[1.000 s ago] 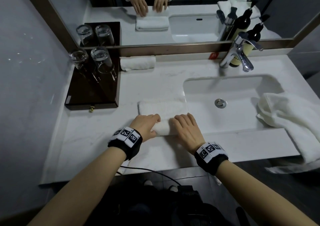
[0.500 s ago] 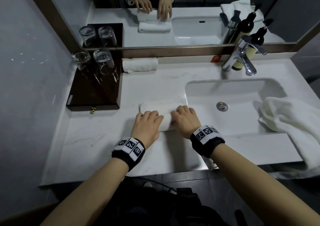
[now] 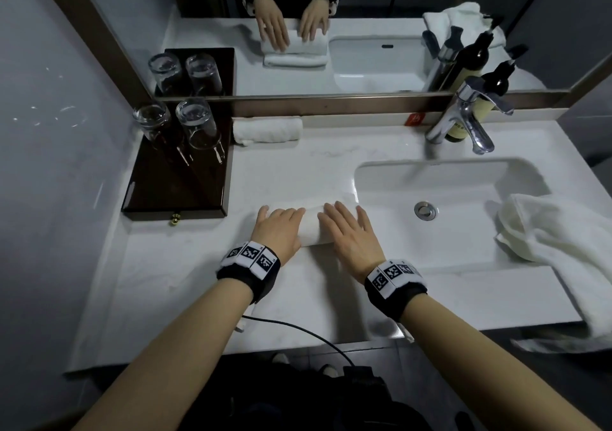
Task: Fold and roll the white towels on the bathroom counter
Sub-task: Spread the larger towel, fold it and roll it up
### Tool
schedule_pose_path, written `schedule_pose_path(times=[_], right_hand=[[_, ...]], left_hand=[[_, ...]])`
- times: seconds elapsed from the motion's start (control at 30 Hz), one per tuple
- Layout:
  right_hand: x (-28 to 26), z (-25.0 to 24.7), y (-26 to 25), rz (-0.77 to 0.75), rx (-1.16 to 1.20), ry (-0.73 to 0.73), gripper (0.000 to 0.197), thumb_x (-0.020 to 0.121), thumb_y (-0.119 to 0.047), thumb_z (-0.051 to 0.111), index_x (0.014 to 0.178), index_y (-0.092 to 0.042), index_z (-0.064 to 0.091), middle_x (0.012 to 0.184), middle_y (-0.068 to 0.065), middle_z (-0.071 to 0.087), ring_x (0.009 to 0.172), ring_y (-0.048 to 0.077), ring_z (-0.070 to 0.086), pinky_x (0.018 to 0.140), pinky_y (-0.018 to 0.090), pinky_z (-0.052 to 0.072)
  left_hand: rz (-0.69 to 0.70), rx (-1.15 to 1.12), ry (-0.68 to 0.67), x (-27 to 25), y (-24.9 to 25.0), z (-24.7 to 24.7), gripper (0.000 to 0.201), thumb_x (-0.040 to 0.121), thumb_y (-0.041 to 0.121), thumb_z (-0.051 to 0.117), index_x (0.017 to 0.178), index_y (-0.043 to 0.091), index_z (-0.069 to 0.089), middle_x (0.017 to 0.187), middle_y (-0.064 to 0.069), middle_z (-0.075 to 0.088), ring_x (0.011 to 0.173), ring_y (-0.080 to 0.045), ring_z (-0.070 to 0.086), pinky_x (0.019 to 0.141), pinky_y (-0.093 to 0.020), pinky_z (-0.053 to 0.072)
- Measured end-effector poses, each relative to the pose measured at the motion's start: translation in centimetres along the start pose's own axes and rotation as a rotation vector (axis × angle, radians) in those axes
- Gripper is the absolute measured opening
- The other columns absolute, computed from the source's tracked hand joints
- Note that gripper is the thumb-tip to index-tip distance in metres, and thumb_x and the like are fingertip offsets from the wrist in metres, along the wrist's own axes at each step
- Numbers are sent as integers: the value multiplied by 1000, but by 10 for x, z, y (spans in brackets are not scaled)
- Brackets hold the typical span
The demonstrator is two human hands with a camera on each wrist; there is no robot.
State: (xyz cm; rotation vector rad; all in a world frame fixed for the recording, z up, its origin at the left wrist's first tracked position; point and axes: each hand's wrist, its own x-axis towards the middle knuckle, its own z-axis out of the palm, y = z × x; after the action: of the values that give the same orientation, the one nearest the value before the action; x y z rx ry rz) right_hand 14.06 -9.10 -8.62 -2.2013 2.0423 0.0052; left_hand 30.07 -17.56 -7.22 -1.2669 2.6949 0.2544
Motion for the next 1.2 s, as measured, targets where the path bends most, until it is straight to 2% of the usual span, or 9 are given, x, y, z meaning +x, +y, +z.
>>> schedule_pose_path(times=[0.17, 0.33, 0.43, 0.6, 0.77, 0.87, 1.03, 1.1, 1.2], right_hand=[[25, -6, 8, -15, -2, -24, 68, 82, -5, 59, 143, -9, 30, 152, 9, 29, 143, 27, 20, 116, 50, 6], [40, -8, 9, 20, -35, -96, 82, 78, -17, 69, 145, -13, 23, 153, 4, 24, 144, 22, 16, 115, 50, 4], [44, -10, 9, 50, -31, -133, 87, 75, -18, 70, 146, -16, 20, 153, 1, 23, 145, 21, 12, 113, 56, 4], [40, -7, 6, 80, -75, -146, 87, 79, -12, 63, 148, -17, 10, 155, 1, 14, 146, 24, 5, 111, 60, 9], [43, -5, 6, 95, -129, -141, 68, 91, -8, 42, 149, -17, 7, 156, 6, 13, 145, 26, 8, 110, 56, 13], [51, -4, 3, 127, -171, -153, 76, 87, -8, 53, 147, -17, 8, 153, 5, 17, 142, 26, 14, 107, 56, 21], [70, -9, 4, 107, -279, -10, 56, 86, -12, 51, 139, -17, 35, 138, 4, 44, 128, 25, 43, 97, 50, 40], [80, -10, 7, 84, -268, -13, 52, 87, -13, 48, 138, -17, 38, 135, 4, 47, 125, 25, 45, 96, 50, 42], [103, -19, 14, 86, -273, -18, 49, 87, -17, 51, 134, -19, 42, 131, 1, 51, 120, 23, 49, 94, 47, 45]], left_hand=[[12, 97, 109, 2, 2, -5, 54, 83, 20, 50, 136, 18, 36, 143, -1, 36, 128, -21, 37, 105, -39, 23], [42, 216, 154, -1, 10, -6, 48, 75, 8, 51, 121, 13, 42, 120, -2, 49, 106, -24, 49, 88, -38, 38], [57, 272, 155, 5, 6, -9, 46, 76, 5, 51, 120, 20, 48, 111, 3, 54, 97, -19, 55, 83, -36, 45], [68, 274, 17, 22, -6, 2, 65, 80, 1, 49, 137, 17, 22, 119, -7, 44, 104, -28, 49, 95, -45, 35], [89, 291, 23, 32, -11, 8, 70, 78, 5, 56, 136, 19, 19, 118, -5, 45, 102, -26, 49, 94, -47, 36], [94, 307, 38, 37, -14, 7, 72, 76, 6, 57, 136, 20, 20, 117, -4, 46, 101, -25, 51, 93, -45, 38], [81, 287, 89, 53, -22, 4, 58, 82, 9, 50, 134, 24, 30, 112, -1, 51, 102, -22, 52, 94, -43, 40], [49, 309, 113, 63, -24, 0, 52, 83, 12, 44, 133, 27, 36, 110, 1, 53, 103, -19, 53, 96, -42, 41], [-18, 270, 99, 80, -28, -6, 51, 87, 11, 40, 135, 25, 32, 124, -2, 47, 117, -22, 46, 106, -47, 28]])
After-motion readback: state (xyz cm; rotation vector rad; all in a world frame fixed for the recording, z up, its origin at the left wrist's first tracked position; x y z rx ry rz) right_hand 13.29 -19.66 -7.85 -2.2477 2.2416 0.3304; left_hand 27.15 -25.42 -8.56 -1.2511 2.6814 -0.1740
